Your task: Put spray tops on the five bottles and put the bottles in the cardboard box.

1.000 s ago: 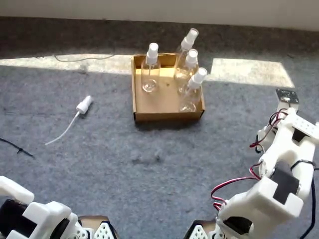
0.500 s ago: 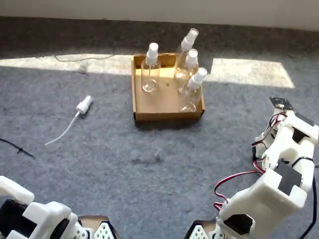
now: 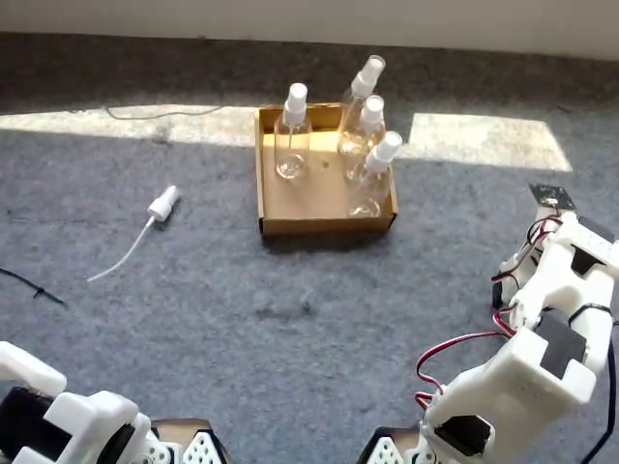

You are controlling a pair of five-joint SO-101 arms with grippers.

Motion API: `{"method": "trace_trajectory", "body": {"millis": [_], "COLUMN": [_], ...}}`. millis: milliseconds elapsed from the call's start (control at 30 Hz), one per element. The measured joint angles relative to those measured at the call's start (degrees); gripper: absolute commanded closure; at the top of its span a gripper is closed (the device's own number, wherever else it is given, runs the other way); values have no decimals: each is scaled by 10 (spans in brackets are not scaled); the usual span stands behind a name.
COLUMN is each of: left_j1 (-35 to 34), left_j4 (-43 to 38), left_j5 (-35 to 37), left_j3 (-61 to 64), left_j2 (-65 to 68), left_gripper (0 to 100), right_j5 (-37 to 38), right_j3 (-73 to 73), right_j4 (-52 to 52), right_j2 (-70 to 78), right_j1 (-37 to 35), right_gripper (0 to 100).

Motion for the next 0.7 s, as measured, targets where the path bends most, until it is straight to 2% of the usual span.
{"method": "trace_trajectory", "body": {"millis": [167, 367, 467, 567, 700], "left_j1": [0, 71, 149, 257, 408], "left_j4": [7, 149, 236, 310, 367], "left_j5": [-15, -47, -48, -47, -33], "left_j3": [0, -18, -47, -88, -170], "left_j2": [0, -23, -63, -90, -77], "left_gripper": [701, 701, 701, 702, 702], "right_j5": [6, 10, -7, -23, -31], "right_j3": [-41, -76, -30, 60, 209], "right_j4": [41, 67, 59, 17, -17], "right_j2": [0, -76, -171, -280, -420], "right_j1": [0, -47, -98, -158, -244], "right_gripper": [905, 906, 906, 906, 906]}}
